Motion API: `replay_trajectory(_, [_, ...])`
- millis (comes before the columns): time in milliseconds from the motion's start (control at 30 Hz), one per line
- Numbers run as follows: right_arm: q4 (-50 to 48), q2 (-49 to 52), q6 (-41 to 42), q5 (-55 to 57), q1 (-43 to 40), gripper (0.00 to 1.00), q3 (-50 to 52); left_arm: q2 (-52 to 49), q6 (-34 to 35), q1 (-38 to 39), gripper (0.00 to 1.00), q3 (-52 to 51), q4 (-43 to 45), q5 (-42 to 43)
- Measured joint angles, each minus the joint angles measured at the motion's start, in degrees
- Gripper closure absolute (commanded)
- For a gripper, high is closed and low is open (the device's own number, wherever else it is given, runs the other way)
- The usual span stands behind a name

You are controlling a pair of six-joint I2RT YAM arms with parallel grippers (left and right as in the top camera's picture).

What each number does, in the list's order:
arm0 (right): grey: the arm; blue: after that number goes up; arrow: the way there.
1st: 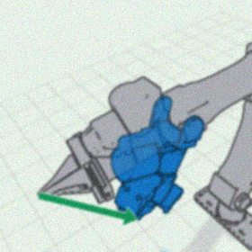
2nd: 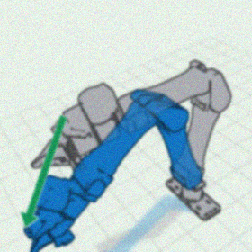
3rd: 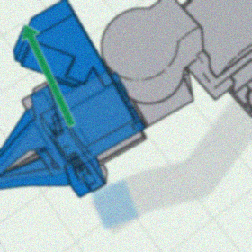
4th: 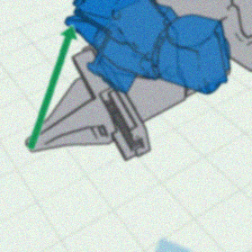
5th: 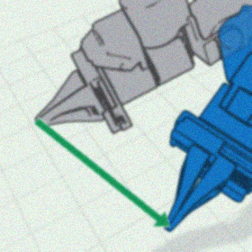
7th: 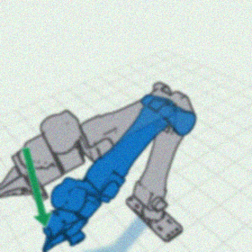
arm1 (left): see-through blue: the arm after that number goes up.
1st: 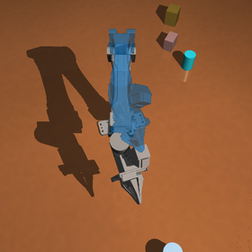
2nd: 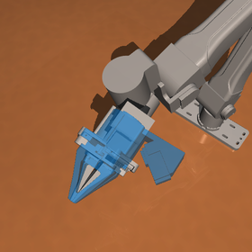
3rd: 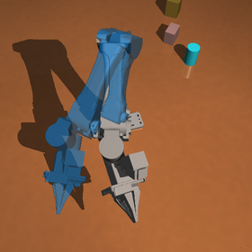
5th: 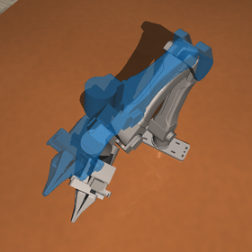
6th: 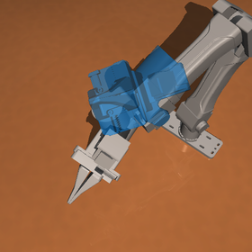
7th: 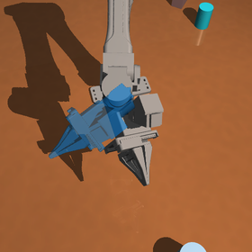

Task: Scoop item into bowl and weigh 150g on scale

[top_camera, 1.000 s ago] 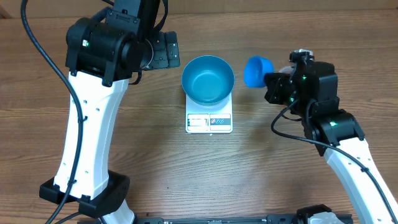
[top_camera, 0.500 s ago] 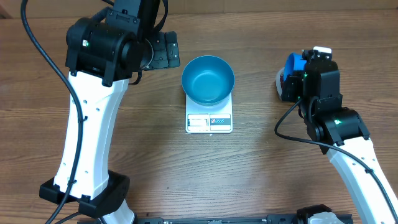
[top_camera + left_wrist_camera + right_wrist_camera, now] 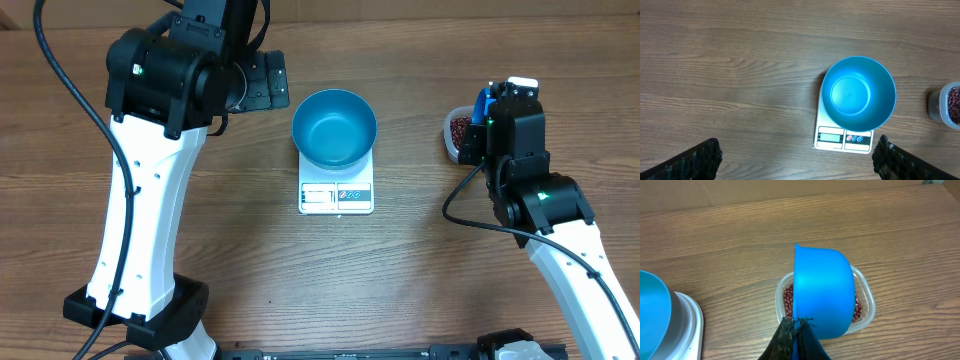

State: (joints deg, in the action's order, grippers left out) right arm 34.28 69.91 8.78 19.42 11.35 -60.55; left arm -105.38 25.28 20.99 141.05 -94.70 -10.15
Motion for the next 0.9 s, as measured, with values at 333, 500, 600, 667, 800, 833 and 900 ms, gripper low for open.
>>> replay_trajectory(333, [0.0,0.0,0.0,0.3,0.0,0.96,0.0,0.0,0.0,0.0,0.01,0.0,0.5,0.0])
replay_trajectory(500, [0.0,0.0,0.0,0.3,0.0,0.96,0.0,0.0,0.0,0.0,0.01,0.0,3.0,0.0])
replay_trajectory(600, [0.0,0.0,-0.1,0.3,0.0,0.96,0.0,0.0,0.0,0.0,0.00,0.0,3.1,0.3])
replay_trajectory(667, [0.0,0.0,0.0,0.3,0.0,0.96,0.0,0.0,0.0,0.0,0.00,0.0,3.2,0.7])
replay_trajectory(800, [0.0,0.0,0.0,0.3,0.0,0.96,0.0,-0.2,0.0,0.0,0.00,0.0,3.2,1.4])
replay_trajectory(833, [0.0,0.0,0.0,0.3,0.0,0.96,0.0,-0.6,0.0,0.0,0.00,0.0,3.2,2.0])
replay_trajectory(900, [0.2,0.0,0.0,0.3,0.0,0.96,0.0,-1.7,-0.1,0.0,0.00,0.0,3.2,3.6])
